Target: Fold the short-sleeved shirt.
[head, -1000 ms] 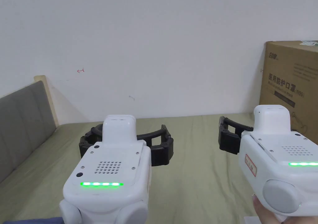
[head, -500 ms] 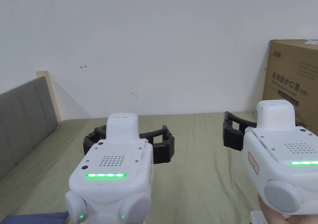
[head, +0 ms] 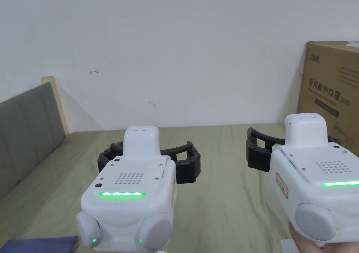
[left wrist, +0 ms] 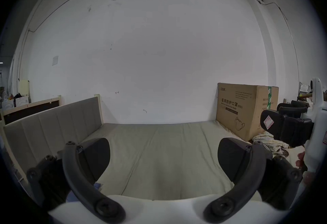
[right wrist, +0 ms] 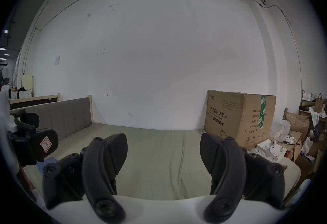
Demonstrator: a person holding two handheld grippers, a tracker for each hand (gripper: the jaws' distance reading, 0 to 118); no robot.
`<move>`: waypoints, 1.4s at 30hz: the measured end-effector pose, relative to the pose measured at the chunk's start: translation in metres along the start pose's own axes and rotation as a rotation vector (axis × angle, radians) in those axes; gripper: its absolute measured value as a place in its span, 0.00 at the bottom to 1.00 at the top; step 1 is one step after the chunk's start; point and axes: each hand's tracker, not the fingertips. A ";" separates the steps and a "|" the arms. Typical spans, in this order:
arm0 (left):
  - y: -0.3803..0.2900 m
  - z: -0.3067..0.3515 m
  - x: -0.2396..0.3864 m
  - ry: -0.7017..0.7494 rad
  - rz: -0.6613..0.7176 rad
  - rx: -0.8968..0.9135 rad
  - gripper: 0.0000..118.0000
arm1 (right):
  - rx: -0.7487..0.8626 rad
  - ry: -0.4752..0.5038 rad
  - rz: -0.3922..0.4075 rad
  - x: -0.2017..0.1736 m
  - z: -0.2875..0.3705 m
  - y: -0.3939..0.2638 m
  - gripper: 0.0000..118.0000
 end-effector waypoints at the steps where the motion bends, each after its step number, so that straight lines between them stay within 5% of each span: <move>1: 0.000 0.000 -0.001 -0.004 0.005 0.000 1.00 | -0.002 0.002 0.000 -0.001 0.001 0.000 0.77; 42: -0.008 -0.011 -0.001 -0.008 0.064 -0.046 1.00 | -0.060 0.019 -0.014 -0.007 -0.007 -0.011 0.77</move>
